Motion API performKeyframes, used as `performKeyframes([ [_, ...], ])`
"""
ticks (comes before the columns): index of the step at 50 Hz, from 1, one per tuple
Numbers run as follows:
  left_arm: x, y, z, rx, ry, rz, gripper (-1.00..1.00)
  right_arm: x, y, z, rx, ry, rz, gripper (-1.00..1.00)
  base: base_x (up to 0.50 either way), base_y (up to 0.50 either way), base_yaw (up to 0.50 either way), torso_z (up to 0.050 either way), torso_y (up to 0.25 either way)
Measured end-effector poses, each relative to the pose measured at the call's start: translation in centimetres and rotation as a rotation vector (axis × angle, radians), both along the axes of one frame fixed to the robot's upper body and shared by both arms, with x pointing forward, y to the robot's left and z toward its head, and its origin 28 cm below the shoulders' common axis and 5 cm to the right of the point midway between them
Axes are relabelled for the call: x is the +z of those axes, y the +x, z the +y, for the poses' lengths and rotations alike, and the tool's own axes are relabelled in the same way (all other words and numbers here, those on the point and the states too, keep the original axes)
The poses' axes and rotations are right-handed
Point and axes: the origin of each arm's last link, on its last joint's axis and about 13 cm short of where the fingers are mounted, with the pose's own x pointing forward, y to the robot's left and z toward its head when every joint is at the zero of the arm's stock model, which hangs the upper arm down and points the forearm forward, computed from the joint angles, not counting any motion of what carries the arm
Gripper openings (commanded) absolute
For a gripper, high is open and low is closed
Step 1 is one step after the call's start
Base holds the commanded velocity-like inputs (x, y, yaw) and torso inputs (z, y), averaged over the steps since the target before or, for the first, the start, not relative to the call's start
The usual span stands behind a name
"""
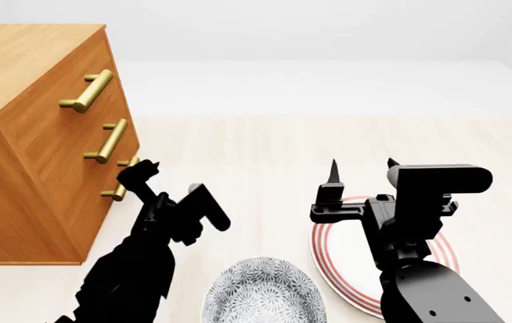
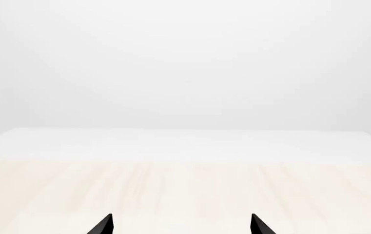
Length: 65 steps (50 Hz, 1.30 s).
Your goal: Open the bottom drawer of the cabinet.
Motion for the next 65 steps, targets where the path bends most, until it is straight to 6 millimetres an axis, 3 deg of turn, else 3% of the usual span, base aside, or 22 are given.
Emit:
performKeyframes([
  [37, -3.0, 1.1, 1.0, 0.059, 0.047, 0.054, 1.0, 0.0, -0.1, 0.0, 0.011, 0.011, -0.014, 1.0, 0.0, 0.0, 0.0, 0.0, 0.0],
  [65, -3.9, 2.9, 2.6, 0.157, 0.067, 0.06, 1.0, -0.1, -0.1, 0.0, 0.013, 0.021, -0.018, 1.0, 0.0, 0.0, 0.0, 0.0, 0.0],
])
